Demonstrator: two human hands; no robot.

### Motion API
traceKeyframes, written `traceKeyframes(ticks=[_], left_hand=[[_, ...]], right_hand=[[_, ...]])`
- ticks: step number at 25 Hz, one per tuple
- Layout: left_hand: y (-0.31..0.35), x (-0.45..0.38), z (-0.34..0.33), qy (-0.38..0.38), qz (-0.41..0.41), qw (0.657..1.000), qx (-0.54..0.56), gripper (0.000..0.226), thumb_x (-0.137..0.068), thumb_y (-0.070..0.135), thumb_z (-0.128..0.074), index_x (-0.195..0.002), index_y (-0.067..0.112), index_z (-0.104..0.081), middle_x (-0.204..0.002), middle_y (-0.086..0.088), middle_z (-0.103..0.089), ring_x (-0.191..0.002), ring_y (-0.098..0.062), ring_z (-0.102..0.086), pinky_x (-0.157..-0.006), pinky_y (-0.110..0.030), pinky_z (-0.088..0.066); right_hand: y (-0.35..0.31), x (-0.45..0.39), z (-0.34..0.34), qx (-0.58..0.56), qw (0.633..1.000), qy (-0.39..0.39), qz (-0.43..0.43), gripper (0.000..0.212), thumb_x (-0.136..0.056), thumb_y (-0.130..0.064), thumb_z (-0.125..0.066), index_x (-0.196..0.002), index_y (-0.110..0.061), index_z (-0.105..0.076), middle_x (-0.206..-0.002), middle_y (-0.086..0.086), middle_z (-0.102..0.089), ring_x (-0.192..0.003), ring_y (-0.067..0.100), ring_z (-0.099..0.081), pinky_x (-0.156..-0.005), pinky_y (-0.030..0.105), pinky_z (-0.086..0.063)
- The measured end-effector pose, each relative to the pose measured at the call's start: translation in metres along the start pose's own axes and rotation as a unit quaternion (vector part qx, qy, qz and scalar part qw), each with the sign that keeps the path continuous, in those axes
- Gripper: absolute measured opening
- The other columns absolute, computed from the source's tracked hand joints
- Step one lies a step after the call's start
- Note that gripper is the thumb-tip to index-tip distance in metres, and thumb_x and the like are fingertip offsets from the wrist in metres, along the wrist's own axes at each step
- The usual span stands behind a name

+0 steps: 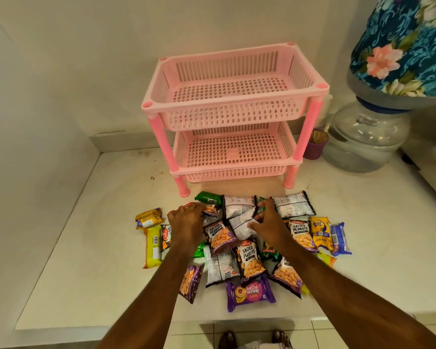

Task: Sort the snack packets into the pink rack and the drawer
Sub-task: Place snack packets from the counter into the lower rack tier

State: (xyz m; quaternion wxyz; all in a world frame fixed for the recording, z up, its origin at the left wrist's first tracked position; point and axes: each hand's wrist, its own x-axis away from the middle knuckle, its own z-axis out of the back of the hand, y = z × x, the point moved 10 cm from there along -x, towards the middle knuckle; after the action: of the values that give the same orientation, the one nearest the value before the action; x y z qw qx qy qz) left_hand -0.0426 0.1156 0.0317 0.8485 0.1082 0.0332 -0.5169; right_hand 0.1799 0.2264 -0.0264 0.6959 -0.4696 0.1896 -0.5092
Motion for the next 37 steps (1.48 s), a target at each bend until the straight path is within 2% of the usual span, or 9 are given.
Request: traceKeyframes(ticks=[3,9,12,14,17,20,25,33,37], left_hand=[[-0.011,0.003,0.017,0.048,0.034,0.998,0.038,0.029,-0.092,0.020,-0.064,-0.118,0.032,-0.067,-0.115,0.007,-0.070,-0.099,-0.025,-0.061,-0.089,-0.044,-0.031],[-0.008,-0.001,0.052,0.108,0.050,0.987,0.112,0.027,-0.095,0.023,-0.063,-0.121,0.030,-0.064,-0.114,0.003,-0.069,-0.099,-0.025,-0.059,-0.091,-0.046,-0.037],[0.002,-0.018,0.071,0.132,0.027,0.980,0.150,0.032,-0.094,0.018,-0.064,-0.125,0.025,-0.064,-0.118,0.001,-0.067,-0.102,-0.025,-0.059,-0.088,-0.043,-0.040],[0.008,-0.035,0.082,0.139,0.004,0.979,0.152,0.032,-0.094,0.015,-0.066,-0.125,0.021,-0.065,-0.122,-0.002,-0.067,-0.103,-0.028,-0.060,-0.087,-0.044,-0.047],[0.017,-0.060,0.092,0.139,-0.024,0.984,0.105,0.031,-0.093,0.011,-0.064,-0.123,0.019,-0.065,-0.124,-0.005,-0.064,-0.098,-0.031,-0.061,-0.081,-0.045,-0.052],[0.024,-0.085,0.099,0.155,-0.051,0.984,0.070,0.036,-0.088,0.003,-0.064,-0.121,0.018,-0.065,-0.124,-0.006,-0.064,-0.088,-0.032,-0.059,-0.072,-0.043,-0.050],[0.036,-0.120,0.099,0.159,-0.077,0.984,0.016,0.030,-0.088,0.002,-0.055,-0.114,0.015,-0.062,-0.120,-0.007,-0.063,-0.078,-0.028,-0.055,-0.064,-0.040,-0.045],[0.037,-0.165,0.066,0.090,-0.063,0.994,0.008,0.038,-0.083,-0.006,-0.056,-0.116,0.010,-0.061,-0.119,-0.009,-0.061,-0.082,-0.031,-0.057,-0.061,-0.042,-0.048],[0.024,-0.193,0.047,0.056,-0.056,0.997,-0.011,0.051,-0.093,-0.003,-0.044,-0.140,0.014,-0.053,-0.139,-0.010,-0.056,-0.097,-0.035,-0.059,-0.077,-0.044,-0.053]], right_hand=[[-0.017,-0.005,0.010,-0.027,0.998,-0.016,0.062,0.062,-0.082,-0.010,-0.077,-0.118,-0.037,-0.035,-0.090,-0.001,-0.059,-0.080,0.014,-0.063,-0.067,0.025,-0.053],[-0.056,-0.022,0.032,-0.019,0.989,-0.033,0.141,0.076,-0.084,-0.003,-0.076,-0.131,-0.044,-0.033,-0.115,-0.004,-0.055,-0.112,0.001,-0.057,-0.081,0.005,-0.049],[-0.090,-0.033,0.039,0.021,0.979,-0.026,0.202,0.070,-0.087,-0.006,-0.075,-0.138,-0.037,-0.040,-0.125,-0.008,-0.055,-0.117,-0.004,-0.052,-0.088,-0.002,-0.040],[-0.120,-0.039,0.042,0.068,0.961,-0.018,0.267,0.054,-0.088,-0.006,-0.072,-0.134,-0.026,-0.053,-0.126,-0.009,-0.053,-0.117,-0.015,-0.046,-0.094,-0.004,-0.033],[-0.157,-0.045,0.049,0.092,0.938,0.001,0.336,0.038,-0.089,0.000,-0.068,-0.123,-0.013,-0.059,-0.118,-0.009,-0.052,-0.111,-0.012,-0.048,-0.097,0.003,-0.034],[-0.179,-0.054,0.057,0.108,0.924,0.058,0.363,0.035,-0.087,0.007,-0.065,-0.117,-0.010,-0.058,-0.115,-0.003,-0.056,-0.111,0.012,-0.053,-0.098,0.023,-0.043],[-0.206,-0.073,0.051,0.236,0.881,0.132,0.388,0.026,-0.078,0.002,-0.069,-0.099,-0.011,-0.061,-0.103,0.002,-0.060,-0.099,0.024,-0.056,-0.083,0.039,-0.046],[-0.197,-0.134,0.011,0.326,0.872,0.051,0.363,0.023,-0.074,0.004,-0.067,-0.092,-0.008,-0.059,-0.101,0.009,-0.060,-0.095,0.032,-0.054,-0.072,0.046,-0.047],[-0.194,-0.167,-0.008,0.343,0.873,0.007,0.348,0.011,-0.080,0.001,-0.065,-0.087,-0.005,-0.059,-0.100,0.015,-0.059,-0.095,0.037,-0.054,-0.069,0.051,-0.047]])
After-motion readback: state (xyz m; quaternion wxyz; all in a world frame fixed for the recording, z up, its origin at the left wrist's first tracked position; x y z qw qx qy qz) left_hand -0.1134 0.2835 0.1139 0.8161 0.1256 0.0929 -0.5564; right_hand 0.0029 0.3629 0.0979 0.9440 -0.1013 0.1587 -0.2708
